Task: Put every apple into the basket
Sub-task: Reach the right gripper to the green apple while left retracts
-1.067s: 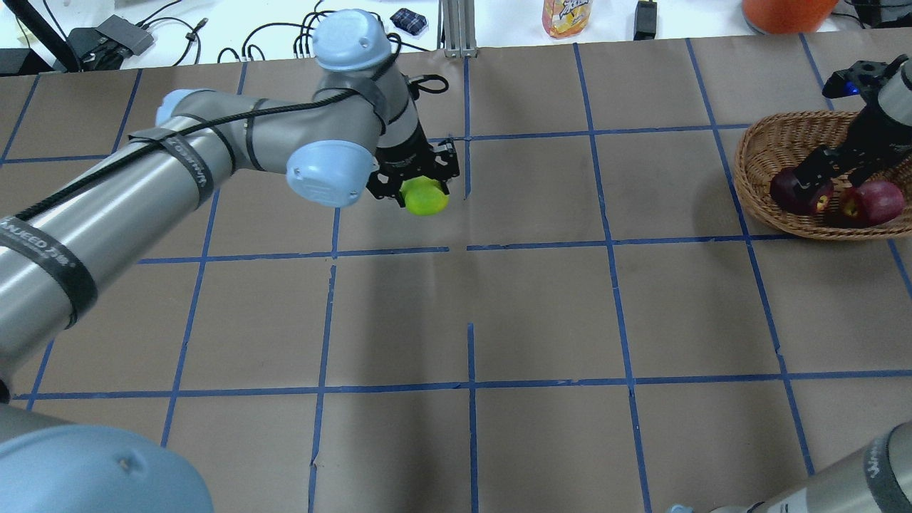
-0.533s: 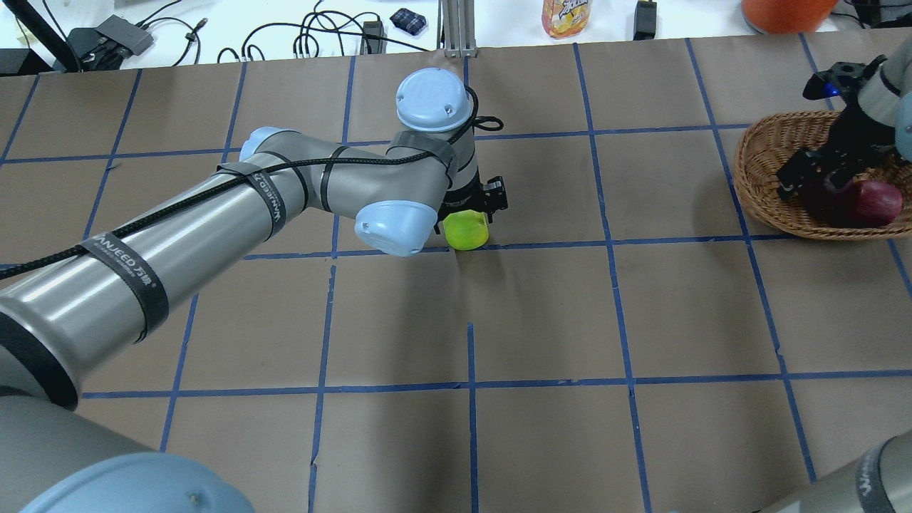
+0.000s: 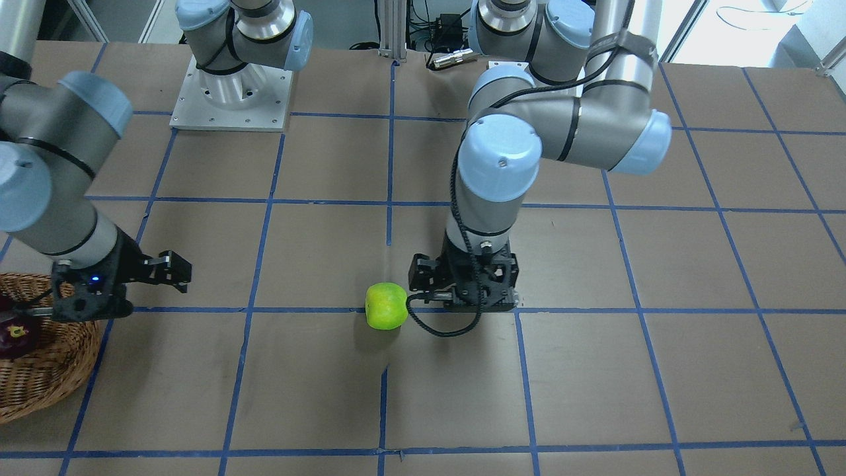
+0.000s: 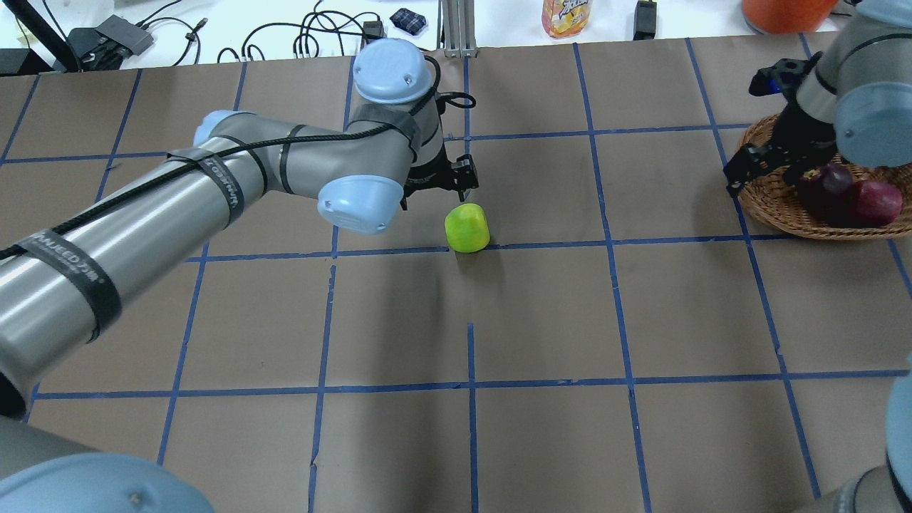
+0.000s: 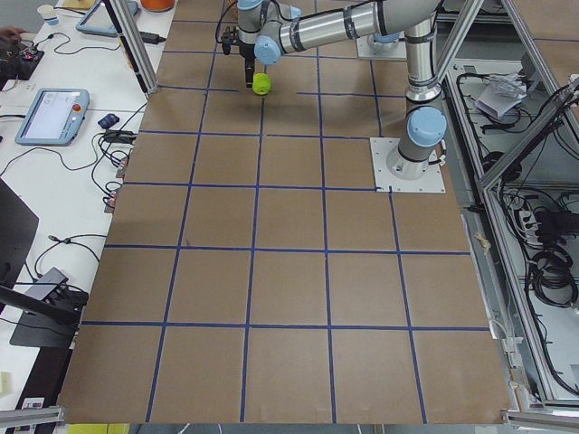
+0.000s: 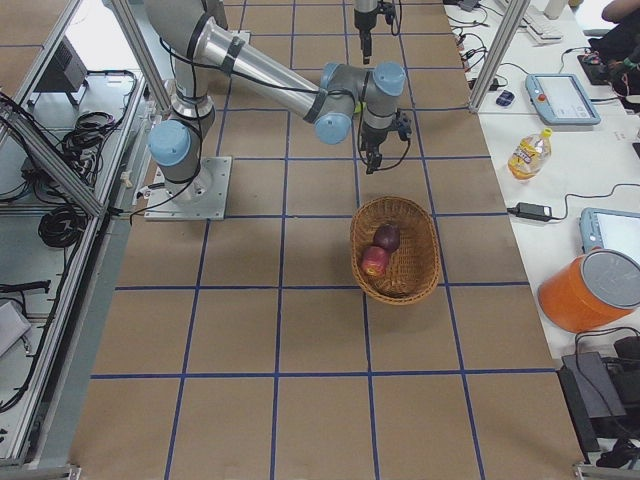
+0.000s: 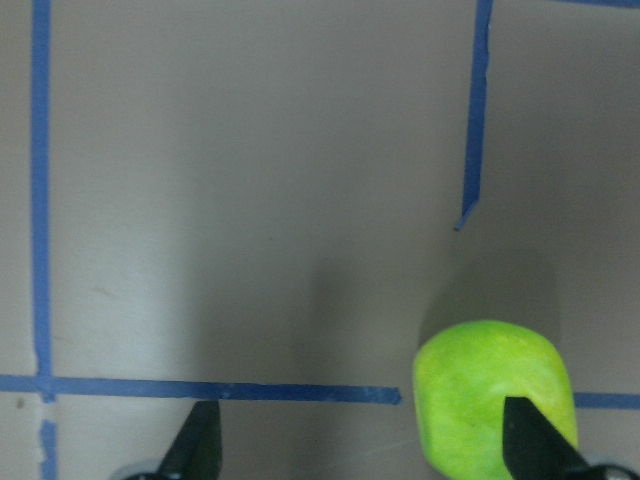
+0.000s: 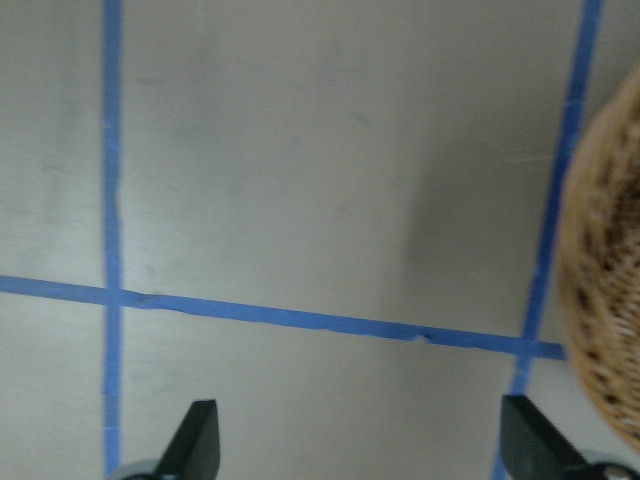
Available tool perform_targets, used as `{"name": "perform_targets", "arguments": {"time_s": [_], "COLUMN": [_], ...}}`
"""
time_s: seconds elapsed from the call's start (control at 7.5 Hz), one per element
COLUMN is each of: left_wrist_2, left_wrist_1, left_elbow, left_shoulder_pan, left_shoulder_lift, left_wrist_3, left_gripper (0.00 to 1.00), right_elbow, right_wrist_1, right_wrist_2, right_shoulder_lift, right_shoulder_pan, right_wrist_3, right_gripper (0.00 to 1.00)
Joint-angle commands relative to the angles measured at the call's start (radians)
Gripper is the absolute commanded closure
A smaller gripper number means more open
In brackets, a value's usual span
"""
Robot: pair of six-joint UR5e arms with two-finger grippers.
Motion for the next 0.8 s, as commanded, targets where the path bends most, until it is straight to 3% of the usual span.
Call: {"name": "perform_targets", "arguments": {"time_s": [0.0,0.27,0.67], "left_wrist_2": [-0.008,0.002,0.005], "left_wrist_1": [-0.189,-0.313,-0.393], "left_elbow": [0.025,0.027,0.041], "left_shoulder_pan": [0.165,0.22,0.215], "left_shoulder_lift": [0.126,0.232,0.296], "left_wrist_3": [0.231,0.319,0.293], "left_gripper": [0.0,0.0,0.0], "right_elbow": [0.009,-0.019,-0.085], "right_wrist_1": [-0.097,-0.122,-0.145], "right_wrist_2": [0.05,0.106,0.106], "right_shoulder_lift": [0.029,0.034,0.12], "right_shoulder_pan": [0.195,0.314,0.441], "right_wrist_3": [0.344,0.611,0.785], "right_gripper": [0.0,0.0,0.0]}}
